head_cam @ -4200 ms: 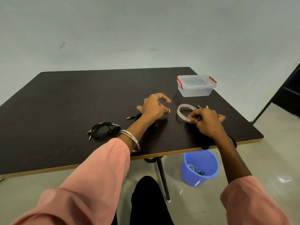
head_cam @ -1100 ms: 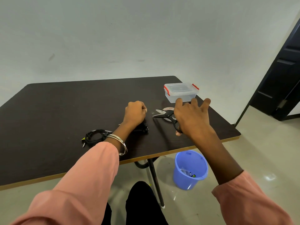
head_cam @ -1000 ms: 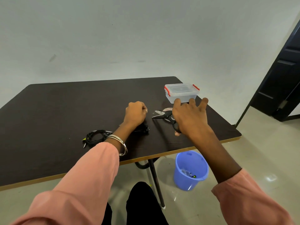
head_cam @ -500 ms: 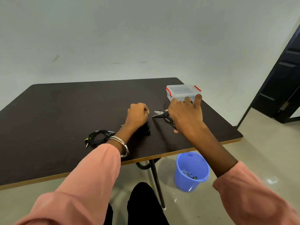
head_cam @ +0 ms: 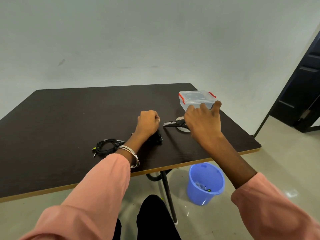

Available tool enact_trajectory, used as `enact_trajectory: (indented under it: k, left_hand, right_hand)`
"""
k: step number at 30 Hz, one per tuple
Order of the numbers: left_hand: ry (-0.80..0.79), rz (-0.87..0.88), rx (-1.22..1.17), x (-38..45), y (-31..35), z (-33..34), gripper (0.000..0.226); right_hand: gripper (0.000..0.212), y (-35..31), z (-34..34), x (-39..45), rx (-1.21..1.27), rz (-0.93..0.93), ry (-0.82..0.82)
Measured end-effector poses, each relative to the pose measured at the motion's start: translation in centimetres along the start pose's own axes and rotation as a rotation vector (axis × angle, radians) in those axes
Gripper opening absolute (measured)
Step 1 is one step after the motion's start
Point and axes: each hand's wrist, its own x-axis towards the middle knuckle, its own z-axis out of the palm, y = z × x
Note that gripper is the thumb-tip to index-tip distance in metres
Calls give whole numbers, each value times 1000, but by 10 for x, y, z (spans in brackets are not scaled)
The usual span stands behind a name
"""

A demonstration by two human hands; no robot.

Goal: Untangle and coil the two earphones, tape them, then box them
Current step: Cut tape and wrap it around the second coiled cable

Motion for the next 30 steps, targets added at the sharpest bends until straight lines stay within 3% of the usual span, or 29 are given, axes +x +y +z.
enact_trajectory:
  k: [8,14,21,26,30]
  left_hand:
    - [-1,-62,-21,0,2,0,22]
    - [-2,-137,-85,0,0,-1,22]
    - [33,-247,-304,1,1,-6,19]
    - [97,-301,-543,-2,5,-12,15]
    - [114,-289,-662,-6,14,-18,11]
  right_hand:
    - [80,18,14,2,116,87,-122]
    - [84,34,29,5,436,219,-237]
    - [65,50,50,-3,866,604,-243]
    - [42,39,70,-19,774,797,-219]
    - [31,26,78,-27,645,812,-235]
